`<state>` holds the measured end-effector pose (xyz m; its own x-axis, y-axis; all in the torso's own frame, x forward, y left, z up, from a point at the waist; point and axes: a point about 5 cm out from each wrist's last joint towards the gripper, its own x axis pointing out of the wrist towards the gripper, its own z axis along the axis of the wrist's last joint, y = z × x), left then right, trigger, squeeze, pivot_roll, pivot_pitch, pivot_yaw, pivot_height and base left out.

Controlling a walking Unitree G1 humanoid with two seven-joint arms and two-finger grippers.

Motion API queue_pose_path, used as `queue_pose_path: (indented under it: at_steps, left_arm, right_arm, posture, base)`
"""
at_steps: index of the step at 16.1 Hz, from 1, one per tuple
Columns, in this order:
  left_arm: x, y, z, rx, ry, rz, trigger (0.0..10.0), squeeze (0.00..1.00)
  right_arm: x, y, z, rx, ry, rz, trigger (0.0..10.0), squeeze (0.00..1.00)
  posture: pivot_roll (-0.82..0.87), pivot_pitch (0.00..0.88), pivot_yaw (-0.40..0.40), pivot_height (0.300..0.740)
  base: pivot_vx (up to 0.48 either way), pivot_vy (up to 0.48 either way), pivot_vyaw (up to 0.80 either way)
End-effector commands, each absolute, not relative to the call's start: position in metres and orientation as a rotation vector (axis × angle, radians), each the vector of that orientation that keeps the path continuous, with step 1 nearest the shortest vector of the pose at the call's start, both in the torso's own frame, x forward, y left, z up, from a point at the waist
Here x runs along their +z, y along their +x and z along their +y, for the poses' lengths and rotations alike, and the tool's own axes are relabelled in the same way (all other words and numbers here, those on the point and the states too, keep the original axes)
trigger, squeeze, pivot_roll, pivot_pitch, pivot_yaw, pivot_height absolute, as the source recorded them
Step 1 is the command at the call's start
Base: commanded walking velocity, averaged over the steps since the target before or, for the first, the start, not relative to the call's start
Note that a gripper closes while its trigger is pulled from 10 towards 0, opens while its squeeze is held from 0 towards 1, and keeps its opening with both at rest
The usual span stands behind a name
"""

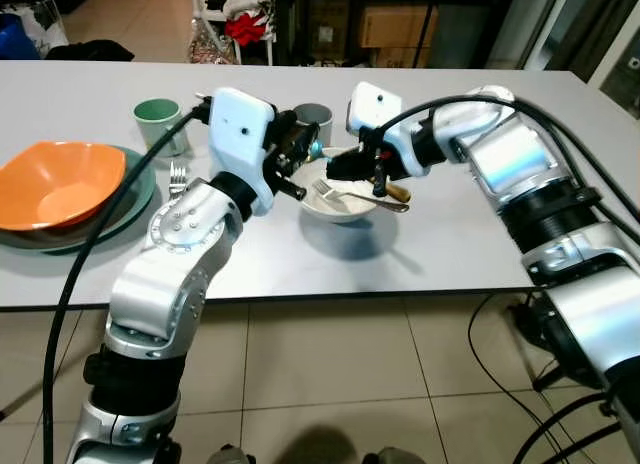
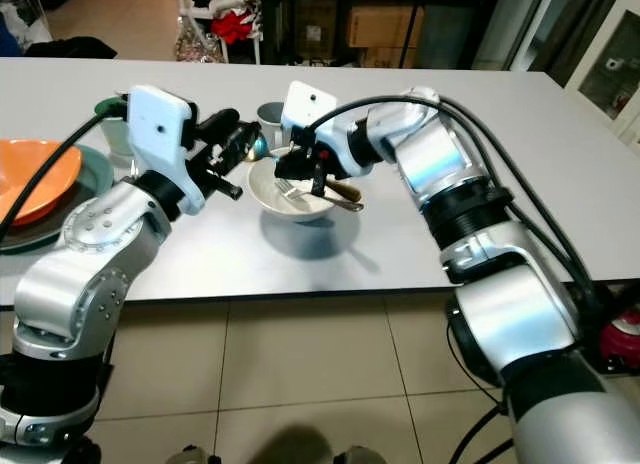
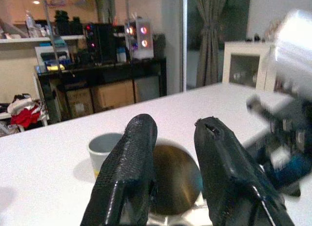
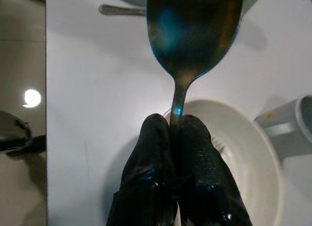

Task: Setting the table

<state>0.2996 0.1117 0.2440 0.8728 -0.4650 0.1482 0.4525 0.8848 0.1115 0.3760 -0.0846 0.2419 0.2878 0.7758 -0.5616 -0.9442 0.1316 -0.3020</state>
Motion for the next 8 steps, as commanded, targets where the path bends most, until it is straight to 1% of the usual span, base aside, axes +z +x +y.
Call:
queue_pose_path:
  at_steps: [1,3,4,6,8]
  left_arm:
    - [0.259,0.294,0.111,-0.530,0.039,-0.242,10.0,0.00]
    - [0.263,0.290,0.108,-0.568,0.021,-0.255,10.0,0.00]
    - [0.258,0.284,0.105,-0.614,0.050,-0.214,10.0,0.00]
    - [0.236,0.278,0.111,-0.625,0.176,-0.095,10.0,0.00]
    - [0.215,0.267,0.125,-0.628,0.306,0.023,10.0,0.00]
  right_arm:
    - [0.238,0.382,-0.090,1.210,-0.654,0.334,10.0,0.00]
    - [0.235,0.386,-0.091,1.170,-0.633,0.359,10.0,0.00]
    - [0.229,0.392,-0.093,1.113,-0.607,0.410,10.0,0.00]
    - [0.227,0.396,-0.094,1.066,-0.628,0.450,10.0,0.00]
    - [0.228,0.398,-0.093,1.056,-0.624,0.502,10.0,0.00]
  posture:
    - [-0.06,0.018,-0.008,0.740]
    - [-0.06,0.021,-0.007,0.740]
    - [-0.05,0.029,-0.008,0.740]
    - [-0.05,0.039,-0.009,0.740]
    - [-0.05,0.049,-0.016,0.740]
  base:
    - [0.000,0.000,0.00]
    - [0.000,0.000,0.00]
    - [0.000,0.000,0.00]
    - [0.000,0.000,0.00]
    - [0.000,0.000,0.00]
